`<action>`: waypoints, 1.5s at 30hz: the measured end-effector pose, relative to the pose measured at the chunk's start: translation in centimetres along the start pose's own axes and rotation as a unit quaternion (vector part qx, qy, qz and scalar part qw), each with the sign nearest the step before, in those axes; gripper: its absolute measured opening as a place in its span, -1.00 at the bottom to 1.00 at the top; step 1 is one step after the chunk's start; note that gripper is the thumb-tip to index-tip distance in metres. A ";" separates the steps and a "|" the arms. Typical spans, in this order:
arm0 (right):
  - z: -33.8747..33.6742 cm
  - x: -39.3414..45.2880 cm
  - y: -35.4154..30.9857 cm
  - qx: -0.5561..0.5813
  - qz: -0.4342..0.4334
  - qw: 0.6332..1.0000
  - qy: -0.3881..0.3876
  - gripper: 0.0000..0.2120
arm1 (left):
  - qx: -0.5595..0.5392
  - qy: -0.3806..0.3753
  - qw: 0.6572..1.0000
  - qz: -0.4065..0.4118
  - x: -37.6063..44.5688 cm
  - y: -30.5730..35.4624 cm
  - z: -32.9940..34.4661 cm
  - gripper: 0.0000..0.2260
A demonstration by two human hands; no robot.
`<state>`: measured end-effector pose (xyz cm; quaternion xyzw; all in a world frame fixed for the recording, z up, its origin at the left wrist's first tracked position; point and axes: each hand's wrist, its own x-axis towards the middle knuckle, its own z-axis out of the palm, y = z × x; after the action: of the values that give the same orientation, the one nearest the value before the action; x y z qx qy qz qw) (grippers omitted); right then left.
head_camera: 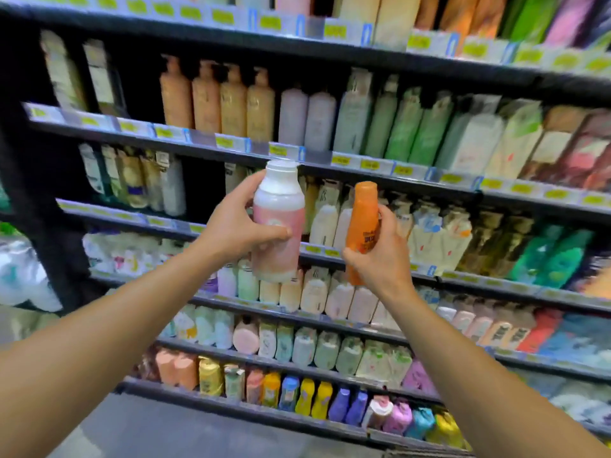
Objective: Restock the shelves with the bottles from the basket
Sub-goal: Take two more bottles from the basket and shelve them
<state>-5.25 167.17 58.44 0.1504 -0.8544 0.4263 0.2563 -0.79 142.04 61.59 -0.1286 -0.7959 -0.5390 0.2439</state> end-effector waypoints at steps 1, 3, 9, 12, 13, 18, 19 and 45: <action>-0.1 0.6 -0.9 -0.007 -0.005 1.000 0.009 -0.20 | 0.000 0.000 1.000 0.010 0.7 0.6 -0.8 -0.19; -0.3 2.0 -2.4 -0.020 -0.018 0.999 0.034 -0.18 | 0.003 0.002 1.000 0.023 2.2 1.6 -2.1 -0.21; -0.4 5.9 -5.4 -0.033 -0.057 0.996 0.062 -0.19 | -0.009 0.000 0.997 0.075 6.8 4.2 -4.4 -0.21; -0.3 8.3 -6.1 -0.033 -0.070 0.994 0.073 -0.20 | -0.008 0.008 0.995 0.097 9.6 5.5 -4.8 -0.26; -0.3 9.2 -6.2 -0.033 -0.076 0.994 0.076 -0.21 | -0.006 0.010 0.995 0.103 10.7 5.8 -4.9 -0.27; -0.3 14.5 -6.0 -0.020 -0.109 0.989 0.101 -0.22 | -0.002 0.024 0.989 0.149 17.3 7.7 -5.4 -0.30; -0.3 15.7 -5.8 -0.019 -0.114 0.987 0.108 -0.21 | -0.001 0.029 0.986 0.162 18.7 8.2 -5.4 -0.30; 1.5 30.7 -4.9 0.002 -0.179 0.970 0.166 -0.17 | 0.019 0.131 0.939 0.318 39.3 12.7 -5.0 -0.22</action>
<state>-28.65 161.94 78.23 0.2287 -0.7583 0.3939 0.4663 -26.95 140.06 93.92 -0.2985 -0.6848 -0.4307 0.5065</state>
